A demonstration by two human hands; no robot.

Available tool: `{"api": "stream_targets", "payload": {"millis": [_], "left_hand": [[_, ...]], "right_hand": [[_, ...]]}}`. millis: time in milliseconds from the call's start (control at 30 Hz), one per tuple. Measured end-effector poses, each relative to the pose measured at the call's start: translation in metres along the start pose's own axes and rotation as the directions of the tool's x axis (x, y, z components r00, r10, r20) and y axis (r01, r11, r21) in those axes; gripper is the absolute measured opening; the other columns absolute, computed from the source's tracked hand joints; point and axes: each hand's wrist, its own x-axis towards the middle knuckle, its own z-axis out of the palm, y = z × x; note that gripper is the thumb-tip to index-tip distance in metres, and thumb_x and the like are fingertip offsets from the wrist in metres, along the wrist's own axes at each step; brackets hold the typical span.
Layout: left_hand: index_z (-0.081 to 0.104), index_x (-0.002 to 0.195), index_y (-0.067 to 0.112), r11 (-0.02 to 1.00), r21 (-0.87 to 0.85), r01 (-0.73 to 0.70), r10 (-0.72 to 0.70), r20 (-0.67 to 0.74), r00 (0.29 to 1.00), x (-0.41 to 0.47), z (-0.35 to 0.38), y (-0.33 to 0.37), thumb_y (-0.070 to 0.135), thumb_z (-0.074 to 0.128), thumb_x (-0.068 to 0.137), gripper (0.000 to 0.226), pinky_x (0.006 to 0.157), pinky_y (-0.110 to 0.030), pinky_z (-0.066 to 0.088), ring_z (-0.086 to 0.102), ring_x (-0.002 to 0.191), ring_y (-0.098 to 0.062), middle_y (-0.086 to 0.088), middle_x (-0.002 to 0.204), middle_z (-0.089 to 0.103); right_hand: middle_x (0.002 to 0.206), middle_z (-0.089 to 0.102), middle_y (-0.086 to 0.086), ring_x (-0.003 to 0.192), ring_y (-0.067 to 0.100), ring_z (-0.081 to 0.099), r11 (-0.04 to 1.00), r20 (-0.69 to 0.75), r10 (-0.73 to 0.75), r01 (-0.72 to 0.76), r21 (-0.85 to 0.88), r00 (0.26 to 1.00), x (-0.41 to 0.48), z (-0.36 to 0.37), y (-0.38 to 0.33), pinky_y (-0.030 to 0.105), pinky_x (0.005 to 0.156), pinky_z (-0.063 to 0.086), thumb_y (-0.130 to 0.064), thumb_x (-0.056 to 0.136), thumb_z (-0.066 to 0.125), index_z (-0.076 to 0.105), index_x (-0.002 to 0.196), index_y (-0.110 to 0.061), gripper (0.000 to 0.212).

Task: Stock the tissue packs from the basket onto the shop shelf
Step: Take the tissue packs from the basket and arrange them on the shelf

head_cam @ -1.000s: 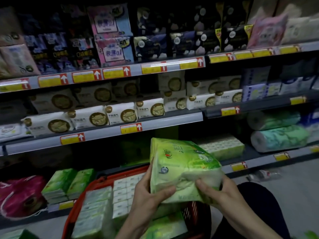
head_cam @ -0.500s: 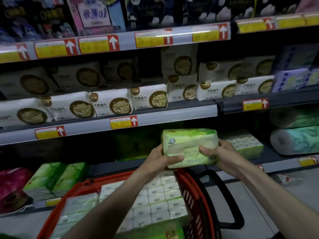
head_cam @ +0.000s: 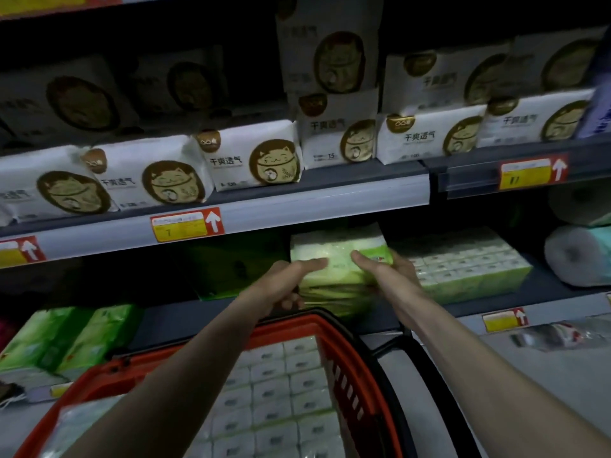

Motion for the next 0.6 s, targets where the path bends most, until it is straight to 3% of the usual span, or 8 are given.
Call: {"api": "stream_targets", "payload": {"millis": [33, 100, 200, 300, 400, 433, 500, 600], "left_hand": [[0.065, 0.134, 0.018, 1.0, -0.009, -0.006, 0.006, -0.005, 1.0, 0.004, -0.004, 0.001, 0.076, 0.069, 0.075, 0.083, 0.042, -0.022, 0.038, 0.063, 0.053, -0.013, -0.015, 0.113, 0.069], [0.068, 0.13, 0.019, 1.0, -0.015, 0.01, -0.01, -0.008, 1.0, 0.01, -0.011, 0.0, 0.079, 0.069, 0.071, 0.084, 0.044, -0.022, 0.037, 0.063, 0.059, -0.016, -0.015, 0.099, 0.075], [0.072, 0.121, 0.017, 0.987, -0.16, -0.002, -0.005, -0.042, 0.999, 0.013, -0.011, -0.002, 0.064, 0.065, 0.086, 0.06, 0.044, -0.021, 0.042, 0.064, 0.057, -0.02, -0.012, 0.078, 0.074], [0.072, 0.114, 0.011, 0.956, -0.293, 0.036, -0.039, -0.005, 0.999, 0.01, -0.01, -0.006, 0.055, 0.05, 0.098, 0.052, 0.047, -0.022, 0.044, 0.065, 0.059, -0.02, -0.013, 0.087, 0.078], [0.06, 0.135, 0.014, 0.931, -0.355, 0.086, -0.059, 0.087, 0.995, 0.01, -0.023, -0.022, 0.065, 0.04, 0.098, 0.066, 0.059, -0.03, 0.052, 0.074, 0.083, -0.032, -0.017, 0.115, 0.076], [0.051, 0.143, 0.019, 0.921, -0.374, 0.108, -0.067, 0.122, 0.99, 0.008, -0.03, -0.027, 0.068, 0.04, 0.097, 0.068, 0.064, -0.034, 0.054, 0.076, 0.093, -0.036, -0.018, 0.128, 0.071], [0.043, 0.145, 0.03, 0.929, -0.345, 0.134, -0.092, 0.135, 0.987, 0.005, -0.042, -0.036, 0.073, 0.041, 0.095, 0.065, 0.068, -0.035, 0.053, 0.077, 0.097, -0.038, -0.013, 0.141, 0.06], [0.064, 0.123, 0.019, 0.993, -0.055, 0.105, -0.107, -0.031, 0.994, 0.004, -0.053, -0.053, 0.052, 0.057, 0.099, 0.041, 0.05, -0.022, 0.047, 0.076, 0.074, -0.026, -0.012, 0.132, 0.067]], "right_hand": [[0.112, 0.08, -0.009, 0.108, 0.018, 0.075, 1.0, 0.011, -0.003, 0.003, 0.006, 1.0, 0.006, 0.002, 0.003, 0.045, 0.105, 0.057, -0.061, 0.053, 0.094, 0.074, 0.127, -0.032, 0.083], [0.109, 0.081, -0.009, 0.107, 0.02, 0.076, 1.0, 0.018, 0.012, -0.012, 0.018, 1.0, 0.014, 0.003, 0.004, 0.048, 0.104, 0.058, -0.062, 0.051, 0.094, 0.076, 0.12, -0.032, 0.077], [0.113, 0.08, -0.004, 0.11, 0.022, 0.073, 0.999, 0.027, 0.013, -0.014, 0.048, 1.0, 0.007, 0.007, -0.01, 0.052, 0.106, 0.056, -0.047, 0.077, 0.089, 0.077, 0.117, -0.029, 0.045], [0.136, 0.065, -0.004, 0.123, 0.022, 0.062, 0.999, 0.05, 0.026, -0.027, 0.018, 0.998, 0.0, 0.006, -0.01, 0.051, 0.109, 0.053, -0.04, 0.099, 0.072, 0.06, 0.147, -0.027, 0.052], [0.145, 0.055, -0.005, 0.128, 0.026, 0.058, 0.999, -0.011, 0.037, -0.037, -0.034, 0.999, -0.009, 0.006, -0.01, 0.054, 0.11, 0.052, -0.061, 0.097, 0.063, 0.049, 0.155, -0.032, 0.066], [0.145, 0.059, -0.001, 0.125, 0.031, 0.063, 0.998, -0.077, 0.034, -0.038, -0.048, 0.996, -0.01, 0.005, -0.007, 0.056, 0.106, 0.053, -0.073, 0.088, 0.059, 0.055, 0.148, -0.032, 0.072], [0.129, 0.071, 0.008, 0.11, 0.04, 0.07, 0.99, -0.245, 0.012, -0.045, -0.132, 0.97, -0.006, -0.007, 0.006, 0.058, 0.1, 0.056, -0.08, 0.072, 0.046, 0.069, 0.113, -0.024, 0.074], [0.097, 0.078, 0.015, 0.09, 0.042, 0.074, 0.894, -0.266, 0.039, -0.153, -0.421, 0.963, 0.007, -0.032, 0.031, 0.057, 0.085, 0.062, -0.066, 0.063, 0.048, 0.07, 0.092, -0.016, 0.062]]}}
